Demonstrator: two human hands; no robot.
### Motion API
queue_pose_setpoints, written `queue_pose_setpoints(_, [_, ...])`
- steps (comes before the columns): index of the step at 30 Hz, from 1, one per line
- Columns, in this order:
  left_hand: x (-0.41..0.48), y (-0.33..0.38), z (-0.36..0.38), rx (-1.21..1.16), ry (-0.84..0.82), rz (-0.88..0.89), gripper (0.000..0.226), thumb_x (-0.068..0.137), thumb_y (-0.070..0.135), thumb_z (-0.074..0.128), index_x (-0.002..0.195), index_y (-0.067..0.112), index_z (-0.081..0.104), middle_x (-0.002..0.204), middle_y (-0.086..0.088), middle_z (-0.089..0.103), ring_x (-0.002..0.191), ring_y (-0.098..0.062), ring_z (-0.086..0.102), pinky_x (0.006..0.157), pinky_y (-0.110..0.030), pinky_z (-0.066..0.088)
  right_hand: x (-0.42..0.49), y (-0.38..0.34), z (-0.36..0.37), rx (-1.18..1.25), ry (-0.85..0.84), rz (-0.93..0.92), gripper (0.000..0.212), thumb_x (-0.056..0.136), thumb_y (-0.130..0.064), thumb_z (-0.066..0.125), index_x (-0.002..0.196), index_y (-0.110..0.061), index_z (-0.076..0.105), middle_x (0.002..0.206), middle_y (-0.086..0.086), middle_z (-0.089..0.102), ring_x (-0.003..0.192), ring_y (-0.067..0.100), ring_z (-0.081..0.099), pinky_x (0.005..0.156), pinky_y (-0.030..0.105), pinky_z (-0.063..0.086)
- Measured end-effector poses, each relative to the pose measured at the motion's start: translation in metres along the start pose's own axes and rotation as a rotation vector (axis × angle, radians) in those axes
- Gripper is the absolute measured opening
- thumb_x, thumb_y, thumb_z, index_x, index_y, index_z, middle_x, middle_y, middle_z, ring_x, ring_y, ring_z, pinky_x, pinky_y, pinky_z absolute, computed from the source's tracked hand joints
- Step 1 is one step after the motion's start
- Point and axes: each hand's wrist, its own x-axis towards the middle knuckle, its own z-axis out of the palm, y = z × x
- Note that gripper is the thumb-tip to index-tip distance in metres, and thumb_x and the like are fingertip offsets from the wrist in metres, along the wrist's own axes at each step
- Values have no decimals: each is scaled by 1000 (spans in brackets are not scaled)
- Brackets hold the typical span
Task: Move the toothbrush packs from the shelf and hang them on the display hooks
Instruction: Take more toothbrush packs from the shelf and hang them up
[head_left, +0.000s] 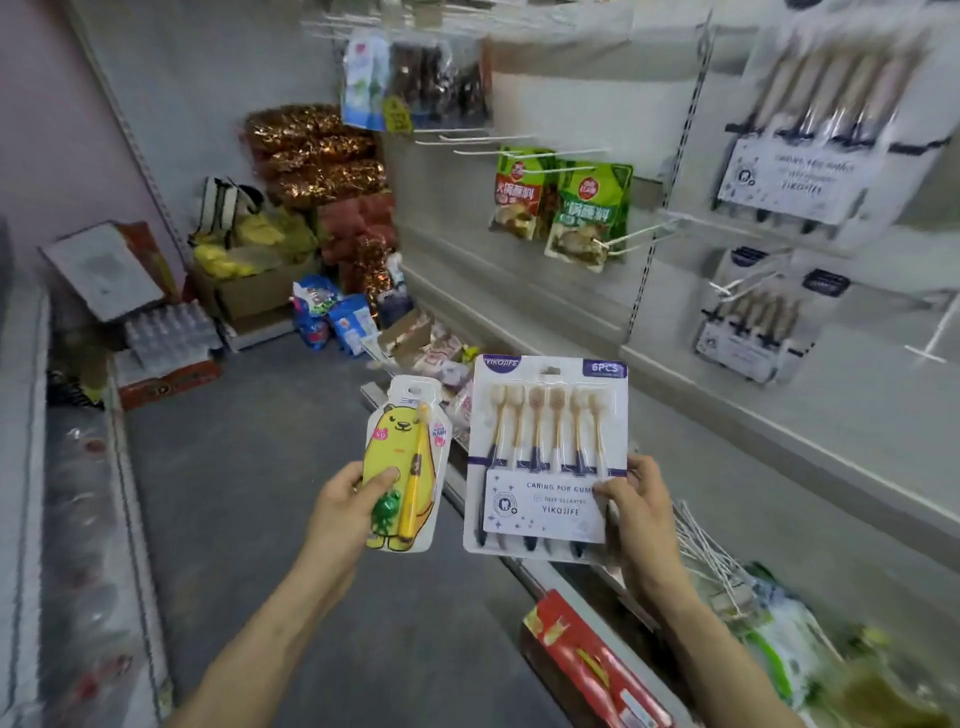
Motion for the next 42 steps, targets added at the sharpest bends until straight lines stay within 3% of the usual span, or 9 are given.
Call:
queue_pose_setpoints(5, [89, 28, 42, 24, -71, 4, 15, 99, 24, 71, 109, 13, 74, 103, -11, 81, 92, -34, 78, 93, -56, 60, 75, -9, 5, 5, 118, -46, 26, 97, -9, 59, 118, -24, 55, 112, 13, 74, 93, 29, 79, 69, 60, 63])
queue_pose_setpoints(9, [148, 56, 84, 24, -141, 55, 16, 100, 23, 70, 112, 14, 74, 100, -7, 82, 94, -33, 79, 92, -54, 61, 117, -22, 1, 117, 173, -18, 24, 102, -2, 55, 121, -16, 53, 111, 11, 75, 94, 33, 79, 66, 53, 64])
queue_pose_setpoints(12, [175, 63, 123, 8, -244, 36, 18, 100, 24, 69, 115, 17, 75, 105, -6, 81, 97, -32, 78, 95, -57, 59, 127, -28, -14, 138, 264, -35, 25, 101, -1, 55, 120, -16, 53, 108, 10, 76, 92, 36, 79, 68, 58, 64])
queue_pose_setpoints(17, [210, 66, 189, 10, -461, 36, 20, 101, 20, 66, 118, 16, 76, 117, -11, 78, 109, -35, 75, 98, -57, 57, 138, -31, -42, 143, 464, -103, 26, 98, 4, 54, 119, -12, 55, 109, 13, 75, 91, 33, 76, 72, 53, 63])
queue_pose_setpoints(21, [223, 61, 218, 9, -594, 4, 19, 101, 18, 67, 118, 15, 76, 118, -10, 78, 113, -38, 72, 102, -60, 54, 119, -29, -49, 204, 573, -121, 28, 98, 6, 52, 120, -12, 55, 109, 17, 75, 90, 35, 75, 64, 44, 62])
queue_pose_setpoints(25, [238, 65, 234, 32, -714, -3, 24, 96, 34, 73, 118, 26, 78, 130, -9, 73, 116, -35, 72, 101, -67, 52, 107, -27, -47, 188, 670, -126, 29, 98, 4, 53, 119, -15, 56, 110, 14, 76, 95, 41, 76, 71, 53, 63])
queue_pose_setpoints(28, [245, 69, 243, 39, -757, -16, 20, 100, 23, 67, 118, 19, 76, 116, -7, 79, 110, -34, 74, 102, -64, 53, 105, -25, -38, 186, 744, -142, 28, 97, 7, 52, 119, -11, 56, 105, 11, 77, 90, 35, 75, 77, 55, 61])
queue_pose_setpoints(34, [251, 66, 256, 70, -833, -28, 20, 101, 23, 66, 118, 17, 74, 113, -5, 80, 109, -30, 74, 104, -61, 53, 109, -17, -29, 168, 831, -138, 30, 97, 7, 54, 119, -14, 58, 104, 15, 76, 89, 37, 73, 77, 59, 58])
queue_pose_setpoints(42, [254, 73, 267, 49, -825, -42, 22, 101, 22, 66, 120, 13, 72, 111, -9, 80, 109, -35, 74, 102, -59, 55, 127, -40, -33, 156, 789, -183, 30, 98, 3, 53, 122, -15, 56, 104, 6, 77, 94, 34, 73, 79, 60, 59])
